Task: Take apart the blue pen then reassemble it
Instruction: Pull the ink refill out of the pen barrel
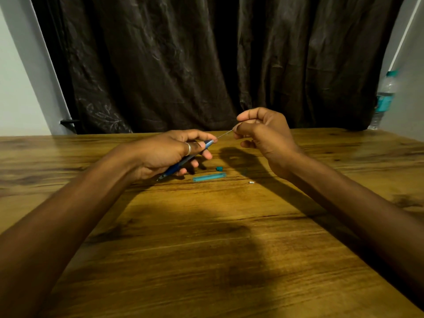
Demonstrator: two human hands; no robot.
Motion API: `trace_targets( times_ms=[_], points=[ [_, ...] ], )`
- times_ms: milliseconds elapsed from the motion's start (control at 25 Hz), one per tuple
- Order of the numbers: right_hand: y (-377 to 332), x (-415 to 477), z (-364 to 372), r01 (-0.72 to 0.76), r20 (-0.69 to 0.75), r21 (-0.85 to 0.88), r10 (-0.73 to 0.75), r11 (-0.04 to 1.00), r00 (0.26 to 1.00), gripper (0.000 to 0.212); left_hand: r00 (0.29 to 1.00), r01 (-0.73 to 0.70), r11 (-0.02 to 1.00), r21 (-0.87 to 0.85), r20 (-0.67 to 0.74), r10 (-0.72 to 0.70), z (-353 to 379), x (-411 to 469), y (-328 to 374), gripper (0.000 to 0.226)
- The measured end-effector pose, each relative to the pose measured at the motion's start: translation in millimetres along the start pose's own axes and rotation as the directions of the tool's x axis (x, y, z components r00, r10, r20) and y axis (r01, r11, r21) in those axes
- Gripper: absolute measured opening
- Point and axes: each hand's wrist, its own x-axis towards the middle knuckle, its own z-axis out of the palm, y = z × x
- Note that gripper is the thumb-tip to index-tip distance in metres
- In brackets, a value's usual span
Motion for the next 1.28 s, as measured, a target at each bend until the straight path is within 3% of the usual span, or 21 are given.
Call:
trace_targets(
  times_ms=[800,1280],
  points=[
    [11,-3,14,0.084,0.176,-0.099,-0.065,0.992,0.982,0.019,1.000,-0.023,1.000,-0.013,0.005,0.023,6,3,-2,0.029],
    [12,-1,9,0.099,0.165,-0.150,-0.074,0.984,0.984,0.017,1.000,-0.001,1.000,-0.025,-0.009,0.001,7,2,-2,0.029]
  ],
)
